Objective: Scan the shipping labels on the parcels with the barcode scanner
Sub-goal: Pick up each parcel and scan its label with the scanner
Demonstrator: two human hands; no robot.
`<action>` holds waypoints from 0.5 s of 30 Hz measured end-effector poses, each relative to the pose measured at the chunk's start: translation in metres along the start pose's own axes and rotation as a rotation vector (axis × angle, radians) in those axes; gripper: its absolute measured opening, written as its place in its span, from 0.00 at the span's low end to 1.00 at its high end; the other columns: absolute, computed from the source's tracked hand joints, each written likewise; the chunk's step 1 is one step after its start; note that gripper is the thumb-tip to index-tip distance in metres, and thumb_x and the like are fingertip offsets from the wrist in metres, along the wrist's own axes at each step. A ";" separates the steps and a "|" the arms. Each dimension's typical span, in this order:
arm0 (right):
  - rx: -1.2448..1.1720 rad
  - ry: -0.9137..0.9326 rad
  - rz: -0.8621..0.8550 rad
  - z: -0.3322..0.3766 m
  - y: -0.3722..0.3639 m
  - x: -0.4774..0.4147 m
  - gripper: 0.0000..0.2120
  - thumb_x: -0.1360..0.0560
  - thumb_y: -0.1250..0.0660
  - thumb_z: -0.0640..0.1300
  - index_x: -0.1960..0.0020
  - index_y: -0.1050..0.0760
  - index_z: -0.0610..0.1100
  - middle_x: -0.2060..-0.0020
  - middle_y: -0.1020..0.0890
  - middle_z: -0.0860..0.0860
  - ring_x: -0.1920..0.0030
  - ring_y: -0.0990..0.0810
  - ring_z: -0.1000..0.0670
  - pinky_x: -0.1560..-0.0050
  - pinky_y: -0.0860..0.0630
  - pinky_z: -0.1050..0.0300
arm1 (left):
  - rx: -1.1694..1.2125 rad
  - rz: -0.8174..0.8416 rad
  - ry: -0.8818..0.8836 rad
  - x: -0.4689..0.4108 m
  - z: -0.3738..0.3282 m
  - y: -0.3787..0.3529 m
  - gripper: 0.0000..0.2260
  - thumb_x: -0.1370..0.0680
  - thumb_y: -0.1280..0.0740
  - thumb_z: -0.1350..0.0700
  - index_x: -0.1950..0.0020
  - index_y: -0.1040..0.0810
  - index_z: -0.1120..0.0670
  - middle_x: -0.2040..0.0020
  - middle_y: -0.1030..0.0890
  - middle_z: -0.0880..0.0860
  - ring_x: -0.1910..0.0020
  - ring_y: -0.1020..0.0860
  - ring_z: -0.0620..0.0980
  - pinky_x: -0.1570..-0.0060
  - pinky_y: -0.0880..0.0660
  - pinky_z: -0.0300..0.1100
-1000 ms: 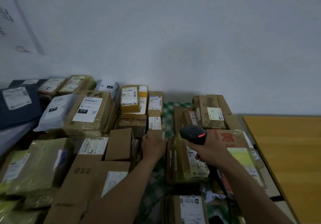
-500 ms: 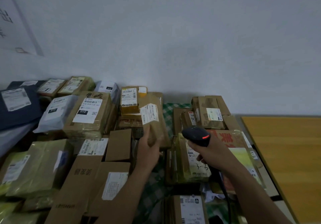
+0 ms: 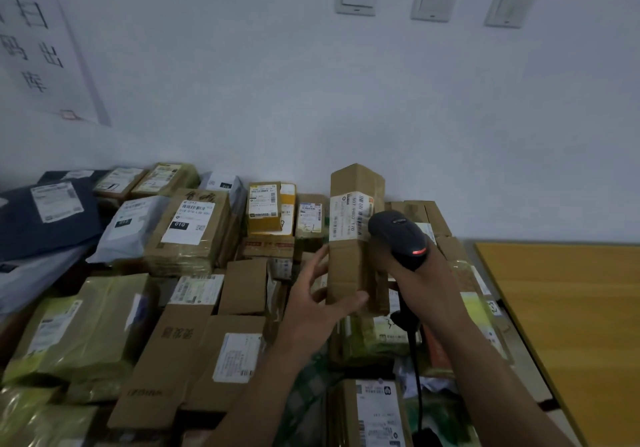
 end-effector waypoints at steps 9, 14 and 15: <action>0.110 0.006 0.059 0.005 0.008 0.011 0.22 0.26 0.22 0.54 0.35 0.25 0.56 0.49 0.16 0.58 0.49 0.15 0.56 0.50 0.17 0.51 | -0.060 -0.014 -0.025 0.004 -0.012 0.003 0.24 0.17 0.36 0.53 0.25 0.31 0.30 0.35 0.20 0.43 0.42 0.18 0.40 0.42 0.19 0.46; 0.267 0.041 0.108 0.020 0.021 0.012 0.21 0.23 0.25 0.55 0.34 0.27 0.54 0.56 0.14 0.56 0.64 0.14 0.59 0.61 0.27 0.61 | -0.053 -0.025 0.012 -0.012 -0.016 0.025 0.16 0.20 0.39 0.46 0.36 0.24 0.27 0.37 0.18 0.44 0.39 0.18 0.48 0.37 0.22 0.58; 0.285 0.046 0.120 0.022 0.022 0.012 0.20 0.23 0.26 0.55 0.35 0.27 0.54 0.57 0.14 0.56 0.65 0.14 0.59 0.61 0.27 0.60 | -0.050 -0.033 0.012 -0.015 -0.017 0.029 0.15 0.20 0.38 0.44 0.38 0.23 0.27 0.35 0.18 0.45 0.37 0.19 0.49 0.37 0.22 0.57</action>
Point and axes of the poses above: each hand's wrist, its own x-axis away from the middle knuckle, its own y-axis out of the back of the hand, z = x × y, the point moved 4 cm from there along -x, towards the middle knuckle
